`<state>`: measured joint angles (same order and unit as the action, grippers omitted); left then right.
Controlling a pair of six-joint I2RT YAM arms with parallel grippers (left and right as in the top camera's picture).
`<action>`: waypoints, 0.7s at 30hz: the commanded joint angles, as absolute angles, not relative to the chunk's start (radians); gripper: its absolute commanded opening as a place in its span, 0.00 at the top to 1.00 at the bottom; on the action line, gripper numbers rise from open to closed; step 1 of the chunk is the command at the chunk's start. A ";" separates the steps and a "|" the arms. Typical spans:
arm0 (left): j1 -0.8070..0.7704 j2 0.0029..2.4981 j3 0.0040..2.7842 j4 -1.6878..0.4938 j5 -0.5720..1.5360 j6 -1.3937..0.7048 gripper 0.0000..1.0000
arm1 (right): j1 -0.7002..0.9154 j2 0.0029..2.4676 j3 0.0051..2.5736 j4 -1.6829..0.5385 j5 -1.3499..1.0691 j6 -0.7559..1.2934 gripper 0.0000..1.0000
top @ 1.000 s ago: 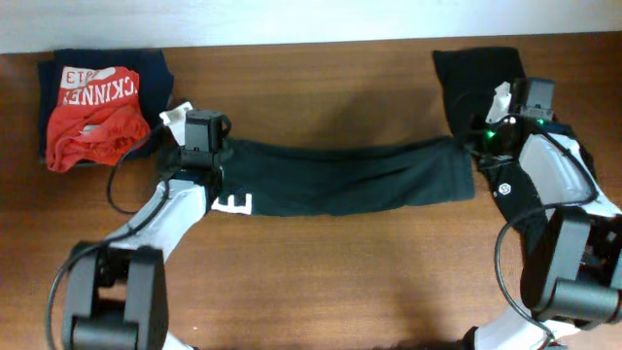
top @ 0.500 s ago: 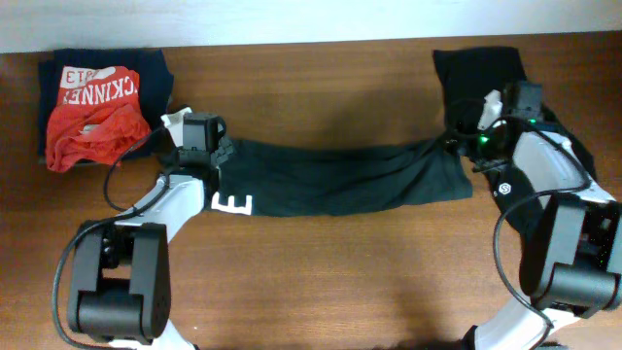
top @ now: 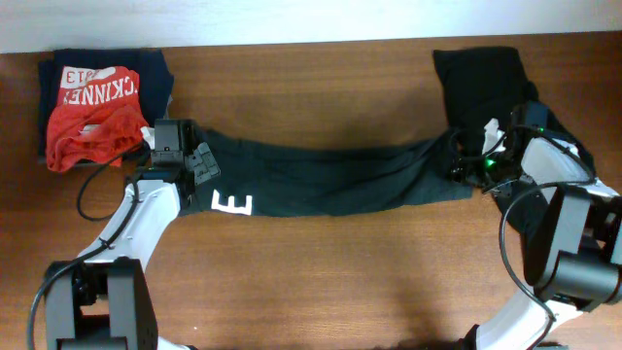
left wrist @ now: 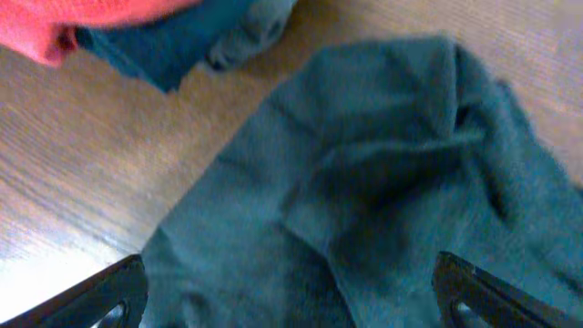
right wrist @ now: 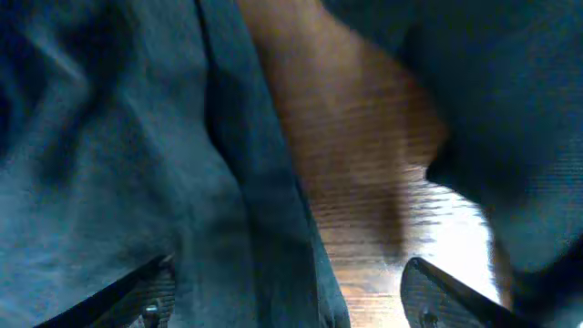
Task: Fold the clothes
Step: 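Release the folded shirt and withdraw both grippers outward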
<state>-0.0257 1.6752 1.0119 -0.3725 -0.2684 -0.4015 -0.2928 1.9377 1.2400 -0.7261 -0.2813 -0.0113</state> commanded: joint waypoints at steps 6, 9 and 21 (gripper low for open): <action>0.065 1.642 1.193 -0.627 -0.169 -0.386 0.01 | -0.189 1.995 1.228 -0.683 -0.326 -0.021 0.57; 0.085 1.642 1.246 -0.685 -0.172 -0.352 0.01 | -0.183 1.994 1.229 -0.669 -0.330 0.001 0.84; 0.096 1.616 1.409 -0.788 -0.171 -0.276 0.01 | -0.373 1.922 1.389 -0.850 -0.394 -0.015 0.96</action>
<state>0.0914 1.6619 1.3464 -0.7742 -0.1822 -0.3199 -0.3332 1.9736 1.3235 -0.8089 -0.3706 0.0170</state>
